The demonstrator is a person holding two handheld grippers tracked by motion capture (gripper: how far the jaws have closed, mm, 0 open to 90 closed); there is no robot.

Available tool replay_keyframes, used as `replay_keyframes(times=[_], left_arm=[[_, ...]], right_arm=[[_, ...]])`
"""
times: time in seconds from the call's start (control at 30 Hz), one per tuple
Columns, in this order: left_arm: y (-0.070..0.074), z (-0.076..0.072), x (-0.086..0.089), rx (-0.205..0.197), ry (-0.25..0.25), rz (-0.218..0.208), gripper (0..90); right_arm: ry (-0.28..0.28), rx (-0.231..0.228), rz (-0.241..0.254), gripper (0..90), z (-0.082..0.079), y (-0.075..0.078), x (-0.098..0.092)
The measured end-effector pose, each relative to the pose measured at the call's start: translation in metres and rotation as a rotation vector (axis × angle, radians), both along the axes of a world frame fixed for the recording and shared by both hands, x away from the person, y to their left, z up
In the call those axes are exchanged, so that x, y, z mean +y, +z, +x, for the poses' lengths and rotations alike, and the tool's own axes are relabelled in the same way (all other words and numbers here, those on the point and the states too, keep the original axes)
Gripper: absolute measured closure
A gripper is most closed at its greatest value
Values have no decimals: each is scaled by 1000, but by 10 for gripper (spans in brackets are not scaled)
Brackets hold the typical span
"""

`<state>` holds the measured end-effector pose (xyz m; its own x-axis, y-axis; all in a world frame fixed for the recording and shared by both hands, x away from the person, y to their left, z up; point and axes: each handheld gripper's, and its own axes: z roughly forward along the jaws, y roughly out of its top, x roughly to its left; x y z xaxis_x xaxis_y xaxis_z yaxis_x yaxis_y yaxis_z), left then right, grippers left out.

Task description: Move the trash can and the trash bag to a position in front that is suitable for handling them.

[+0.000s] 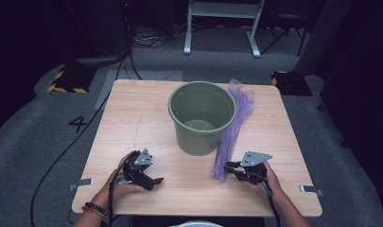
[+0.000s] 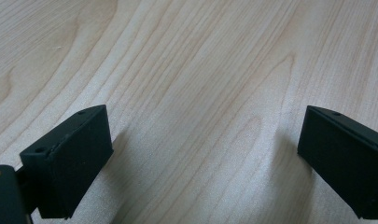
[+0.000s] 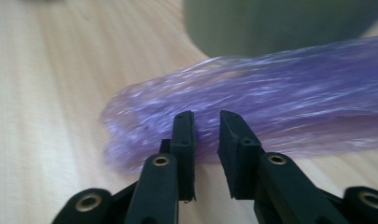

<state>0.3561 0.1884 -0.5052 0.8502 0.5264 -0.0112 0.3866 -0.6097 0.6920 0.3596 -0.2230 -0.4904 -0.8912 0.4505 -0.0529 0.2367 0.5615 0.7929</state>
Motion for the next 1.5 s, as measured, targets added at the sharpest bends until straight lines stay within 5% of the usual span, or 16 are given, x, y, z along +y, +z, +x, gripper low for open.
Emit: replay_keyframes(times=[0.77, 1.1, 1.27, 1.43, 1.5], left_arm=[[0, 0, 0, 1, 4, 1, 27], [0, -1, 0, 0, 7, 1, 27], [0, -1, 0, -1, 7, 2, 28], [0, -1, 0, -1, 9, 0, 27], [0, -1, 0, -1, 7, 2, 27]], right_arm=[[105, 19, -39, 711, -11, -11, 54], [130, -19, -22, 516, -22, -2, 63], [85, -44, 24, 459, -25, 9, 40], [-84, -71, 72, 355, -14, 20, -1], [-110, -75, 87, 341, -11, 22, -7]])
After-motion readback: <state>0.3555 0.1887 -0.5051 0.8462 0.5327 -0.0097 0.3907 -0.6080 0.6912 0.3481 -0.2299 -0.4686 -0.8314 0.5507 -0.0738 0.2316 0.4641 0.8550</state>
